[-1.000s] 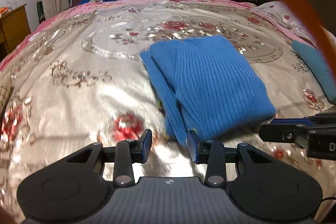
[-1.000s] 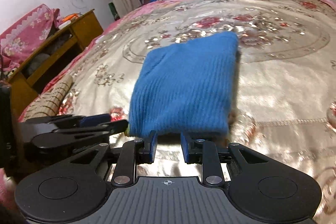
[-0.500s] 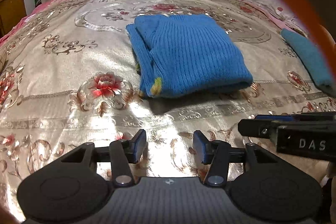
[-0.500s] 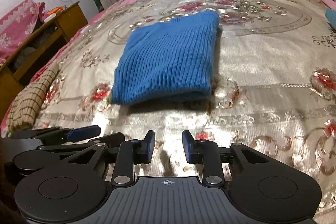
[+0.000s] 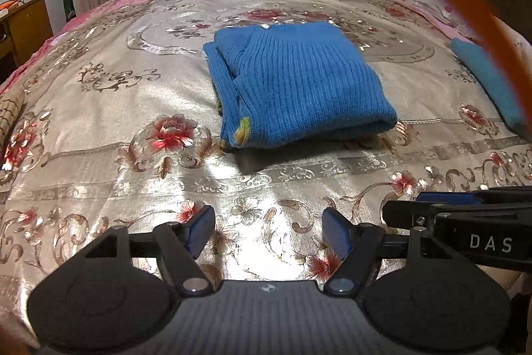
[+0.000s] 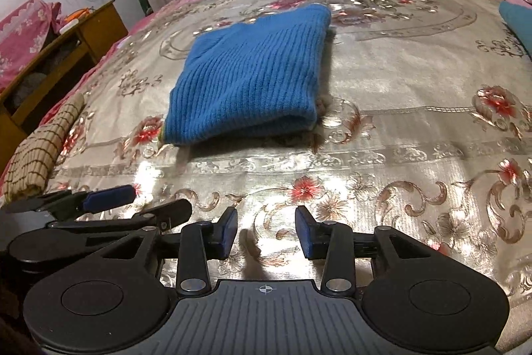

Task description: Fold small clothes

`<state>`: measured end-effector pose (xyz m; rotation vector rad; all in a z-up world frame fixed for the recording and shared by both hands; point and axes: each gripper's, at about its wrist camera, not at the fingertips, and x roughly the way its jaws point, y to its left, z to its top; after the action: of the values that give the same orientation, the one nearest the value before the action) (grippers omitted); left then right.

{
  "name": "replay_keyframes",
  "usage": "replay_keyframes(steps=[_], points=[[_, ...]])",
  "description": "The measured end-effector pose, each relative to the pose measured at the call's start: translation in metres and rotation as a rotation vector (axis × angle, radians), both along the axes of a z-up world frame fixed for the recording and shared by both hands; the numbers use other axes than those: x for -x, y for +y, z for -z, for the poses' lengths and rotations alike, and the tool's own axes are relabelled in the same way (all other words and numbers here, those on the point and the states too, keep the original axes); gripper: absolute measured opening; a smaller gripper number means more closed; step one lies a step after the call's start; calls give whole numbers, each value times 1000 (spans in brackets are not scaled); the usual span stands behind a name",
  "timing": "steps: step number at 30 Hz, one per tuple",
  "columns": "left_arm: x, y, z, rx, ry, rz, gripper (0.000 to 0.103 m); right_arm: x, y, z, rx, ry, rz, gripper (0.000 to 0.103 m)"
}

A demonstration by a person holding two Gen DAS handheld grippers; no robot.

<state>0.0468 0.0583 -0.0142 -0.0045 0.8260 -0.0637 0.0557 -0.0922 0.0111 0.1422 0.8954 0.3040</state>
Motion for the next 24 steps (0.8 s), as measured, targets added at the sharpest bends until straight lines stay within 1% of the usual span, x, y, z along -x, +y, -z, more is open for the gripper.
replay_keyframes(steps=[12,24], points=[[1,-7,-1,-35,-2,-15,82,4,-5,1,-7,5,17,38],[2,-7,-1,-38,-7,-19,82,4,-6,1,-13,6,20,38]])
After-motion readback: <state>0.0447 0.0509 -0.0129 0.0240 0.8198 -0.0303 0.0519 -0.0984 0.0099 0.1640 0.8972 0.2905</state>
